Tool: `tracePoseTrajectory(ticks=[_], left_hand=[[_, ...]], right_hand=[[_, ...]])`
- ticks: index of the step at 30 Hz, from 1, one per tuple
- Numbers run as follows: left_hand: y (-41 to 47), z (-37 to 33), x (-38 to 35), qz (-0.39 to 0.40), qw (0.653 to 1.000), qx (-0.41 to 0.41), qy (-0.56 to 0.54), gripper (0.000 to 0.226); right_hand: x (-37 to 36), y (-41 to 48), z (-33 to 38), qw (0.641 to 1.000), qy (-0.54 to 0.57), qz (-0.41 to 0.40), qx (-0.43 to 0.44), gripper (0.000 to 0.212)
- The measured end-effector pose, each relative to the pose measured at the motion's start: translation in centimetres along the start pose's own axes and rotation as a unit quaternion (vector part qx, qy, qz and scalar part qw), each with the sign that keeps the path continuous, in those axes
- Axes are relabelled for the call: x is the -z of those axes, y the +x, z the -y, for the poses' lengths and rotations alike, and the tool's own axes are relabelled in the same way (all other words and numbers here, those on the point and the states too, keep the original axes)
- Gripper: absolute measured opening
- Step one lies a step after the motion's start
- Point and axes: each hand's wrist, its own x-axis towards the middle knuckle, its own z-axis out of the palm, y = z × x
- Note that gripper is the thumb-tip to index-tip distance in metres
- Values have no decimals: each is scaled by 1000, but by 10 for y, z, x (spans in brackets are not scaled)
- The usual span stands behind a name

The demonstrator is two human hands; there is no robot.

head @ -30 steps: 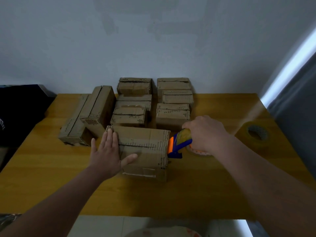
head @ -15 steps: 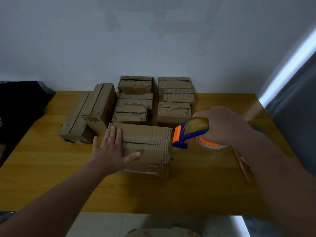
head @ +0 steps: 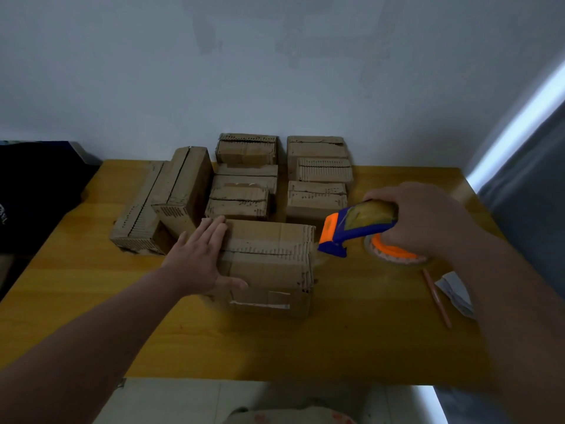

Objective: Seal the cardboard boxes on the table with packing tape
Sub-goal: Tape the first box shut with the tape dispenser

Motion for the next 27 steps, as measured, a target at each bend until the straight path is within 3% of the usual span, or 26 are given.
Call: tracePoseTrajectory(ticks=[14, 27], left_hand=[[6, 2, -2, 4, 1000, -15, 19, 146], [9, -4, 4, 30, 996, -41, 79, 135]], right_hand=[[-19, -8, -7, 998, -35, 48, -30, 46], [-45, -2, 5, 997, -37, 69, -25, 59]])
